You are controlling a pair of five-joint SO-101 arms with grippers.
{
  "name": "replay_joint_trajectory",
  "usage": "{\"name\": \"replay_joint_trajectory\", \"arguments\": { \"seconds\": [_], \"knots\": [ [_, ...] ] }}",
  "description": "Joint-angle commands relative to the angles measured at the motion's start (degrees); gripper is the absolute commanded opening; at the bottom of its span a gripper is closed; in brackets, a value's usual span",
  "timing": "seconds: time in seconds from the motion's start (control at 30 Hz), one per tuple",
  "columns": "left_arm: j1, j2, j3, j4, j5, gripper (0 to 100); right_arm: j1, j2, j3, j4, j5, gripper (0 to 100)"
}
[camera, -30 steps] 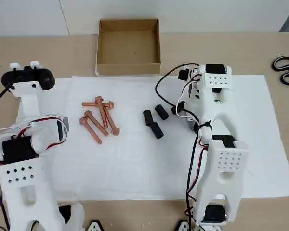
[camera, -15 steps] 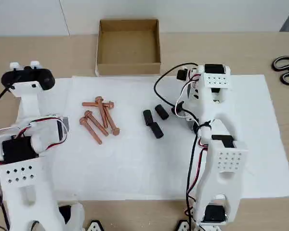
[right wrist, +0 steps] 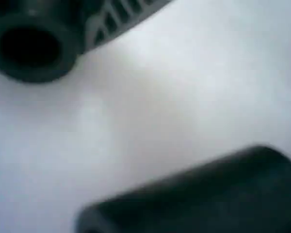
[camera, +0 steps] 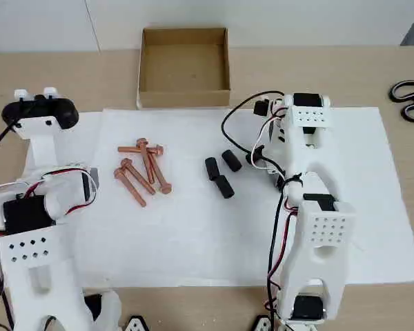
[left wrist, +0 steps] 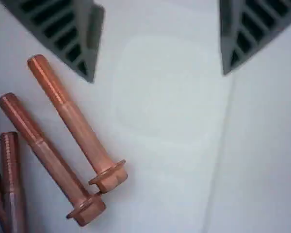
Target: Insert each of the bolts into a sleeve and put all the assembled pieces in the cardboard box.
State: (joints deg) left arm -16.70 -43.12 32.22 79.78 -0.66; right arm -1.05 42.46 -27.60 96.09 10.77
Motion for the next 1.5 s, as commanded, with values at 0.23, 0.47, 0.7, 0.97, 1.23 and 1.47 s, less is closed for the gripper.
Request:
{"name": "replay_joint_trajectory", "arguments": {
  "seconds": [0.23,0.47,0.7,0.97,1.23,1.47],
  "knots": [
    [0.5,0.0,-0.5,-1.4,0.2,16,0.4,-5.0,0.3,1.6,2.6,0.6],
    [2.7,2.4,-2.8,-0.9,0.5,16,0.5,-19.0,0.5,2.9,2.6,0.5],
    [11.2,25.5,-18.0,4.2,4.8,16,0.5,-20.6,0.8,3.1,2.5,0.5],
    [16.6,52.7,-35.5,5.7,14.8,16,0.6,-21.0,4.7,3.1,2.5,0.5],
    [16.8,68.7,-47.3,5.6,18.0,16,0.6,-21.0,4.8,2.9,2.5,0.5],
    [16.5,74.2,-53.2,4.7,22.4,16,0.6,-20.9,4.8,2.9,2.4,0.5]
  ]
}}
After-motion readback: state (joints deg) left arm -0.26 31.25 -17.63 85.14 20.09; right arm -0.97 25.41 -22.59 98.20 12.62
